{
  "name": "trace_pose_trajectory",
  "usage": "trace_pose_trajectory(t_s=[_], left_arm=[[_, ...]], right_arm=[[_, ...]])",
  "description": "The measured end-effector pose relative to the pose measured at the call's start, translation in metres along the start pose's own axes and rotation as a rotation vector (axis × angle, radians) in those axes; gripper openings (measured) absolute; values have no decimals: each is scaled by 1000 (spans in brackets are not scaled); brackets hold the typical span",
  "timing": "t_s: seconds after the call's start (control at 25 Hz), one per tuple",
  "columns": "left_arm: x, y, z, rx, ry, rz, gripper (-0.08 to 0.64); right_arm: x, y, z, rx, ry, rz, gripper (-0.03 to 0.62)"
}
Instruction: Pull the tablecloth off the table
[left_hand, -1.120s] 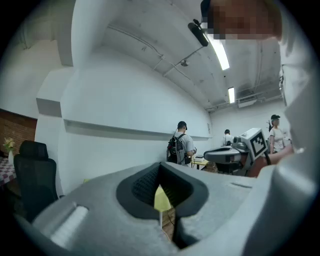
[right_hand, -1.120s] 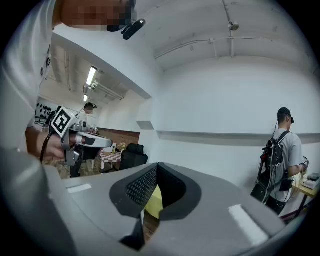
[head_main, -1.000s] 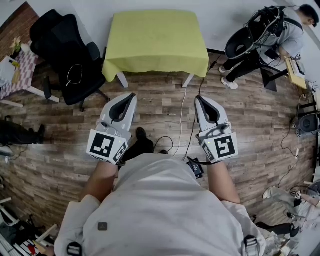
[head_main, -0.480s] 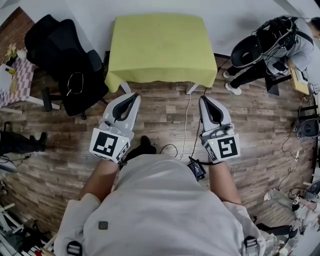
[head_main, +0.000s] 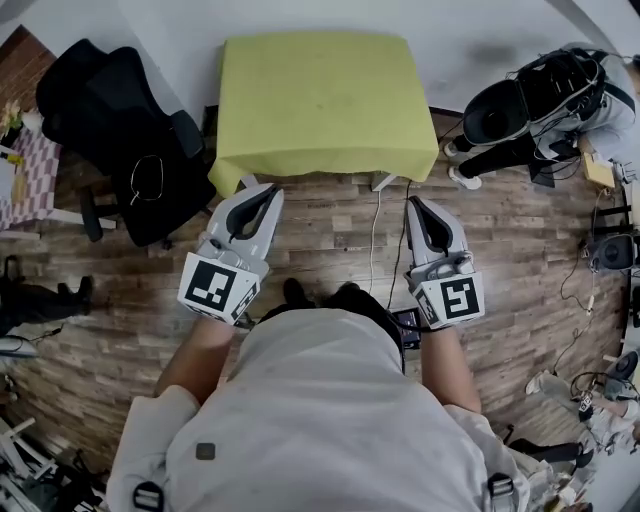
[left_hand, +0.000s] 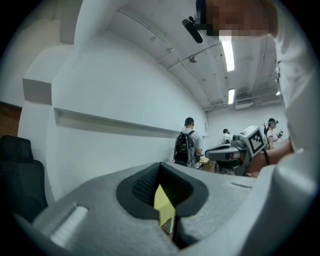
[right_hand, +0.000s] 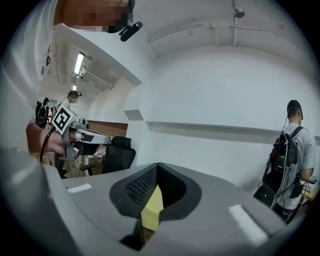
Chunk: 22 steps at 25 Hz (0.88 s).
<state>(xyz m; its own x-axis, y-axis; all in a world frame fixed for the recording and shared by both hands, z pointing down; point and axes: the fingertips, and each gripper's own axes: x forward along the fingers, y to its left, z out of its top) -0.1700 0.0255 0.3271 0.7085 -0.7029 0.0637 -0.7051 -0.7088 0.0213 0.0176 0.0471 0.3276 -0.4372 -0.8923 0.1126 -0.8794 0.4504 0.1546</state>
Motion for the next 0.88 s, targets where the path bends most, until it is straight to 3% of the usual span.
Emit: trace_pose_trajectory(t_s=[0.4,0.88], left_arm=[[42,24,-1,5,10,89,3],[176,54,2,21,49,220,3]], right_arm=[[52,-47,-7,-2,-37,65,11],[138,-167,-16,-26,-82,206,12]])
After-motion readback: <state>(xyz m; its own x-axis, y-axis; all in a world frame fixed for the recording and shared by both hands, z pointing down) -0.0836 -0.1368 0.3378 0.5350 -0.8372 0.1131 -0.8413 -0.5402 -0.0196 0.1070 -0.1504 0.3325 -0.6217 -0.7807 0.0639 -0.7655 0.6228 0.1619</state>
